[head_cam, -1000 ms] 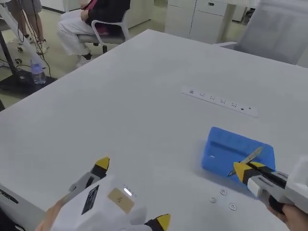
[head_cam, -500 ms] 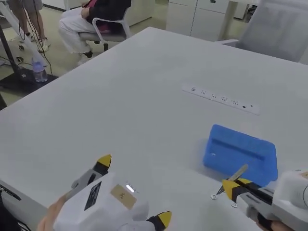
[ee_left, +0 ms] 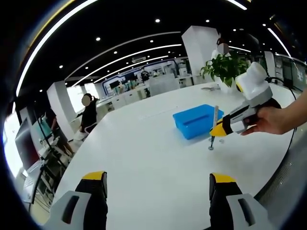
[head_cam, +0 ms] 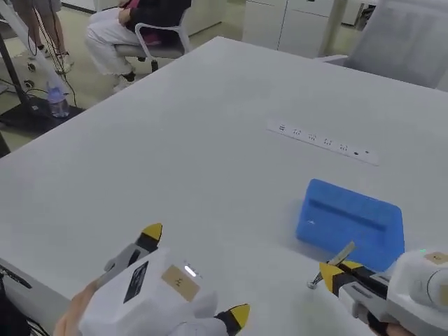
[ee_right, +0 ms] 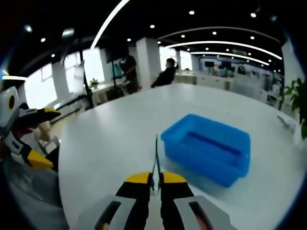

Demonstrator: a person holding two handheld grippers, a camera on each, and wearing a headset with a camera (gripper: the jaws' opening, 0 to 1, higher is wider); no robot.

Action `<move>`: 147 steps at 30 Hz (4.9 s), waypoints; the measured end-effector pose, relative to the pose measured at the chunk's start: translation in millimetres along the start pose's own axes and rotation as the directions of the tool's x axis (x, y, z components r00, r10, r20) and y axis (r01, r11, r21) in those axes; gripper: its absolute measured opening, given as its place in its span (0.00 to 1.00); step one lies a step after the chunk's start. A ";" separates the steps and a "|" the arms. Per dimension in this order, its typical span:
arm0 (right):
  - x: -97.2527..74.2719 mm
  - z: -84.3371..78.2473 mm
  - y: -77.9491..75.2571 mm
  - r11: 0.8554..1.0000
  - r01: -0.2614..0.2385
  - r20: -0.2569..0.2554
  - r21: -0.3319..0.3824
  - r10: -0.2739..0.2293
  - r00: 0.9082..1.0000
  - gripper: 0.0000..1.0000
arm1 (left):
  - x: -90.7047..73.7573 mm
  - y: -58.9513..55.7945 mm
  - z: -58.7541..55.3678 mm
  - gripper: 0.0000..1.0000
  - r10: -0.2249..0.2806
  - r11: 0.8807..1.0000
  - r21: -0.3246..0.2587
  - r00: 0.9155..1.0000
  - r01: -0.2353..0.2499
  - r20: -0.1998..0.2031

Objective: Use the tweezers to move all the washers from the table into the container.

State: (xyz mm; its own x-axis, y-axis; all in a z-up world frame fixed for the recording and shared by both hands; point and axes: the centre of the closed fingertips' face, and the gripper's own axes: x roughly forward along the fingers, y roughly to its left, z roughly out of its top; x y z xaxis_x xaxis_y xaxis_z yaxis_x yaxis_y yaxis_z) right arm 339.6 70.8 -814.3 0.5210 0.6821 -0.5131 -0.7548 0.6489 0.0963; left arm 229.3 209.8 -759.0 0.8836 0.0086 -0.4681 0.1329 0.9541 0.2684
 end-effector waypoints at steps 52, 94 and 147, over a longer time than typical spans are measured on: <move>-4.8 17.8 3.8 0.999 -0.012 -0.016 -0.030 0.012 1.000 0.02 | -0.8 0.2 0.8 0.89 -0.002 1.000 -0.003 1.000 0.002 0.004; 35.2 62.6 -79.1 0.991 0.137 0.058 -0.003 -0.136 0.989 0.03 | 0.7 -0.8 -3.0 0.87 -0.004 1.000 0.010 1.000 0.004 -0.018; -4.7 86.2 -78.1 0.987 0.160 0.125 -0.016 -0.157 0.980 0.04 | 1.2 -1.9 -3.8 0.86 -0.007 1.000 0.019 1.000 0.008 -0.022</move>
State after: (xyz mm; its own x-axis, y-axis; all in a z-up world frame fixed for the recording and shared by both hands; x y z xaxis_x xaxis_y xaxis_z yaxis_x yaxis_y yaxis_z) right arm 430.4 46.0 -745.8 0.6785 0.6089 -0.4108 -0.6682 0.7440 -0.0008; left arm 228.4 209.2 -763.2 0.8724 0.0084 -0.4888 0.1481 0.9483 0.2806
